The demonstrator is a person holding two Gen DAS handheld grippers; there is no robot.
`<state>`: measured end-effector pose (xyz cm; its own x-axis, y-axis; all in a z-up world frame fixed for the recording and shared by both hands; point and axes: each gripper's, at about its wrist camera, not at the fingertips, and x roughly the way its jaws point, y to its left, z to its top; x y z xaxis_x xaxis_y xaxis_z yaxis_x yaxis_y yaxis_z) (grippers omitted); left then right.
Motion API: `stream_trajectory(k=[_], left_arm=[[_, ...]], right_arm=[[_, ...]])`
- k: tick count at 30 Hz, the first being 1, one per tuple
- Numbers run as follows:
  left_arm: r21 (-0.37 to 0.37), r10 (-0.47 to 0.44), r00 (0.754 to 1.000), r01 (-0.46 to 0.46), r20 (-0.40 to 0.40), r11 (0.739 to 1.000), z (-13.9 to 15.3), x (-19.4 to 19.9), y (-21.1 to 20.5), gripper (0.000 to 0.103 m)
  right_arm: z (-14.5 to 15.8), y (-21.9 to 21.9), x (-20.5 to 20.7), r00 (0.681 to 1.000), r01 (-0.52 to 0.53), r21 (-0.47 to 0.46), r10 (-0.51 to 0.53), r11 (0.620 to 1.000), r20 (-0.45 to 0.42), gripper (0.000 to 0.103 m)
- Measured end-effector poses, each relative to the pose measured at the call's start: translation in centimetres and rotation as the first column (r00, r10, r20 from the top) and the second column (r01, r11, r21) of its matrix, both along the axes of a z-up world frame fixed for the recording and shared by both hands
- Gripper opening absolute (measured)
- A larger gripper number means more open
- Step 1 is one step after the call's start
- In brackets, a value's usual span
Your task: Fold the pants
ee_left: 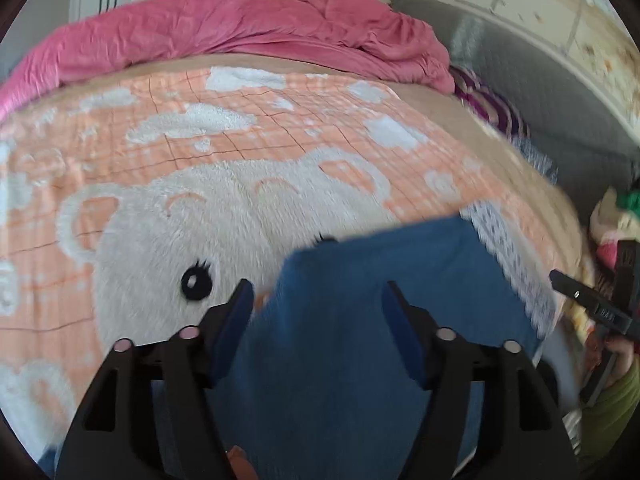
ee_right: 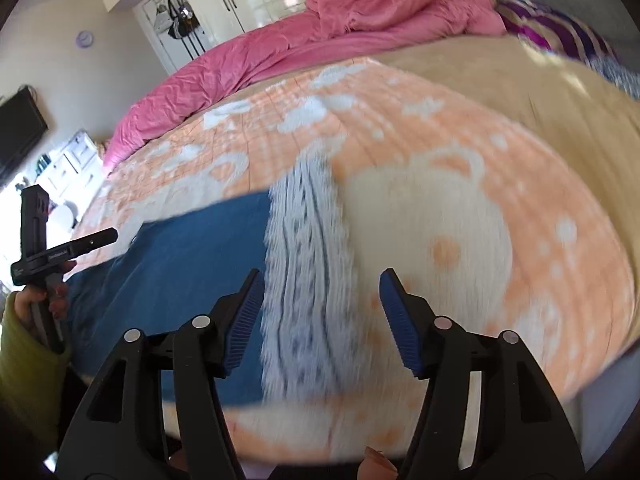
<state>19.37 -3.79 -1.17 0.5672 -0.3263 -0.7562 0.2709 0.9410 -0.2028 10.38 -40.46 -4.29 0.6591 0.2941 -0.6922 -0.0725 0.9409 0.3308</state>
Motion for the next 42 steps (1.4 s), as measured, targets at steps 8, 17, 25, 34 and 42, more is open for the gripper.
stream_trajectory(k=[8, 17, 25, 34, 42], left_arm=[[0.026, -0.115, 0.992, 0.114, 0.047, 0.993, -0.2, -7.8, -3.5, 0.071], [0.178, -0.080, 0.995, 0.068, 0.062, 0.982, -2.2, -10.4, -3.9, 0.071], [0.151, 0.108, 0.994, -0.107, 0.006, 0.983, -3.4, -10.2, 0.7, 0.078], [0.168, 0.155, 0.988, -0.151, -0.014, 0.974, -4.6, -10.0, 1.8, 0.084], [0.191, 0.187, 0.982, -0.179, -0.026, 0.965, -4.6, -9.9, 3.4, 0.084]], right_arm=[[-1.2, 0.3, -2.4, 1.000, -0.018, -0.020, 0.018, 1.000, -0.008, 0.055], [-3.5, -0.3, -0.8, 0.996, -0.060, 0.039, 0.062, 0.997, -0.057, 0.051], [-3.4, -0.2, -1.4, 0.997, -0.061, 0.070, 0.064, 0.996, -0.032, 0.040], [-3.7, -0.7, -1.3, 0.995, -0.082, 0.124, 0.088, 0.989, -0.047, 0.030], [-2.1, -0.3, -2.5, 0.996, -0.090, 0.082, 0.089, 0.993, 0.022, 0.017]])
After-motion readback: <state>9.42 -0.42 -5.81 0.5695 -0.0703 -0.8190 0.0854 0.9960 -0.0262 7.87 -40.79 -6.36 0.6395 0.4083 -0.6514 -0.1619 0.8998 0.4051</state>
